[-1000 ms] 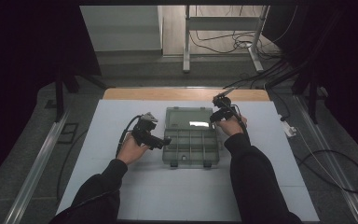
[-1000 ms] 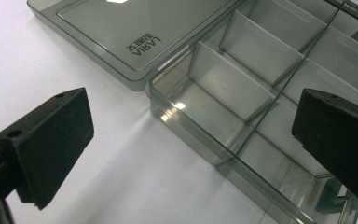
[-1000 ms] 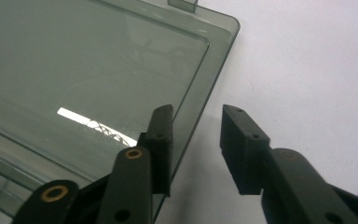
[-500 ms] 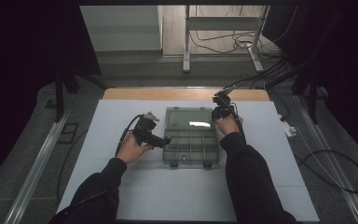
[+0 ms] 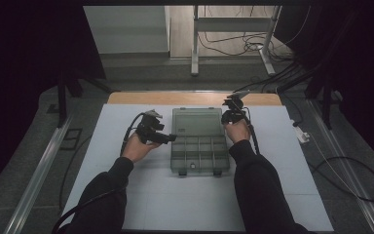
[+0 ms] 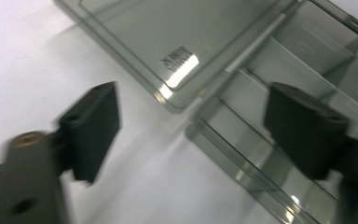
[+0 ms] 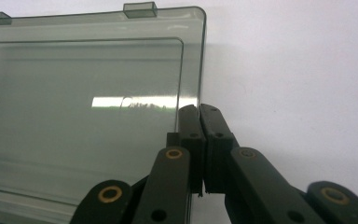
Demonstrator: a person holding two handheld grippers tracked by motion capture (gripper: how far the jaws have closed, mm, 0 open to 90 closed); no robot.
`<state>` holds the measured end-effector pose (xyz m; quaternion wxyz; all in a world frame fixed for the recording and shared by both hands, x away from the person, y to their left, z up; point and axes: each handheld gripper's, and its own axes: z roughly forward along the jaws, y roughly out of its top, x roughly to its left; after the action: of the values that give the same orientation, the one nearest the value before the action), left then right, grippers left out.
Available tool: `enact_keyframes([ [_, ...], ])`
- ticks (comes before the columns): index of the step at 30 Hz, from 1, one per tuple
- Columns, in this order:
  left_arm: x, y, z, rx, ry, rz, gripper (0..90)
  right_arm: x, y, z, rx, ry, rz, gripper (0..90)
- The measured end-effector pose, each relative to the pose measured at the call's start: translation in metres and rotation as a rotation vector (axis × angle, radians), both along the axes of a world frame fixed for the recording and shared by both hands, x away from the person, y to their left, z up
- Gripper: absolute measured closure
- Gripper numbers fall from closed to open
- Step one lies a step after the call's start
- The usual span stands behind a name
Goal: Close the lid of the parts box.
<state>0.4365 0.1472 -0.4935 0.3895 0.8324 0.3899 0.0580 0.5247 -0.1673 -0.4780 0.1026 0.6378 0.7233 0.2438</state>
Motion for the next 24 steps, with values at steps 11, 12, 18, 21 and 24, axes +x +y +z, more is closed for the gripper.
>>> enact_keyframes([
  [11, 0.025, 0.000, 0.000, 0.016, 0.026, 0.049, 80.5, -0.012, -0.007, 0.008, 0.028, -0.073, 0.009, 87.7],
  [12, 0.027, -0.001, -0.001, 0.018, 0.030, 0.055, 89.0, -0.015, -0.008, 0.010, 0.038, -0.087, 0.010, 87.7],
  [18, 0.041, -0.008, -0.012, 0.061, 0.045, 0.115, 89.2, -0.021, -0.011, 0.014, 0.047, -0.119, 0.015, 87.6],
  [21, 0.046, -0.010, -0.016, 0.059, 0.051, 0.135, 89.2, -0.024, -0.012, 0.015, 0.049, -0.134, 0.018, 87.6],
  [24, 0.051, -0.013, -0.018, 0.055, 0.057, 0.135, 89.2, -0.026, -0.013, 0.015, 0.054, -0.144, 0.022, 87.5],
])
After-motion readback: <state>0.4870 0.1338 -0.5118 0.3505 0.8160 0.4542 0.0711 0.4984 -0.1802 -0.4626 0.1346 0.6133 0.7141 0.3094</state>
